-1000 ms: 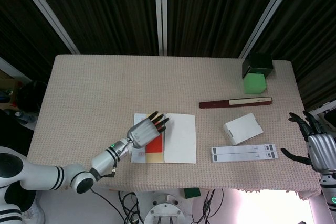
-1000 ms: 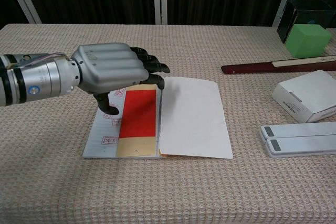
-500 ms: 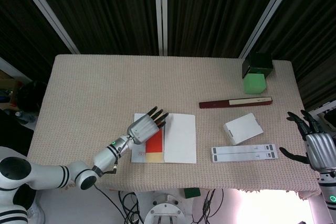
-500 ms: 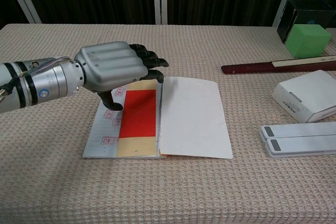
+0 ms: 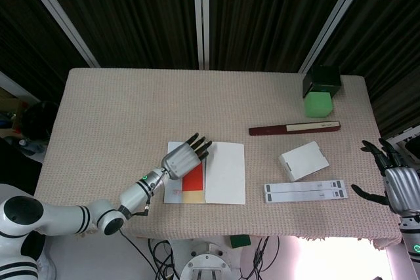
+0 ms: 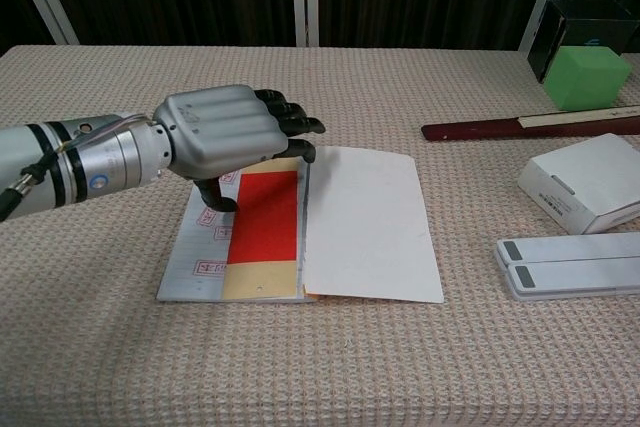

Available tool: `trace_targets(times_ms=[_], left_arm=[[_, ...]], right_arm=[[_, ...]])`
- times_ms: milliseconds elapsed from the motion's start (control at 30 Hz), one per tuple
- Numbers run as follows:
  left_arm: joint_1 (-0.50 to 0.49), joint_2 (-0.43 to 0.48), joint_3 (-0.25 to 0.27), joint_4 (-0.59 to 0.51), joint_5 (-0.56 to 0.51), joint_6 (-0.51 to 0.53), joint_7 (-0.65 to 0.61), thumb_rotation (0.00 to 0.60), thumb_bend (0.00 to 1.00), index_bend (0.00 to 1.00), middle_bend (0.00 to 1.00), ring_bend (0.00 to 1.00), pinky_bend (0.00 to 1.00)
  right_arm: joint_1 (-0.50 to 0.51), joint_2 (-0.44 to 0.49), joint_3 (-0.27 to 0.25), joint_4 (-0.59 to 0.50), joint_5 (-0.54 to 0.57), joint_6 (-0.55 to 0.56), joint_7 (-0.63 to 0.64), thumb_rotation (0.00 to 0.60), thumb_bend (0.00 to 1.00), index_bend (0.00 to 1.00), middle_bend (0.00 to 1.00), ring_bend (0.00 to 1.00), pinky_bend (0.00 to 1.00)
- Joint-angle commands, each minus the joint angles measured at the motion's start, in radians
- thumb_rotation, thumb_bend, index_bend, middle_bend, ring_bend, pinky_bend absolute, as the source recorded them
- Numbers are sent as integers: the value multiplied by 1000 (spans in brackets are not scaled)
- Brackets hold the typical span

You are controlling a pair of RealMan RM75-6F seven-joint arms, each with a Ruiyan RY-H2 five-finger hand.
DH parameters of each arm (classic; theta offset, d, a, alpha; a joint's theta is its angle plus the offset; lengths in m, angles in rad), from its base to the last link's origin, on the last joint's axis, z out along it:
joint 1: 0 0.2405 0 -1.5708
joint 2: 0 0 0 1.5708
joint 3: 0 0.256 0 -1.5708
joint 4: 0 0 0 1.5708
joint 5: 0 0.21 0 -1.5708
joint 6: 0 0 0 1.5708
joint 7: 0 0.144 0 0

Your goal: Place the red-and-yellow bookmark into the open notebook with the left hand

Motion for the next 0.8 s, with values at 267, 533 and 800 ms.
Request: trace_targets(times_ms=[267,533,800], left_arm=[[9,19,-2,-16,-18,-2,12,600,159,183,12,26,100],[-7,-21,-17,4,-11,-21,1,600,158,182,12,25,100],[-27,-44,-38,15,-11,-29,8,600,158,182,12,25,100]], right_arm=[[4,-5,0,9,0,-7,7,600,90,127,225,57,190],[2,-9,1,13,2,-3,11,600,89,126,225,57,190],[-1,-6,0,15,2,1,14,600,90,127,225,57,190]])
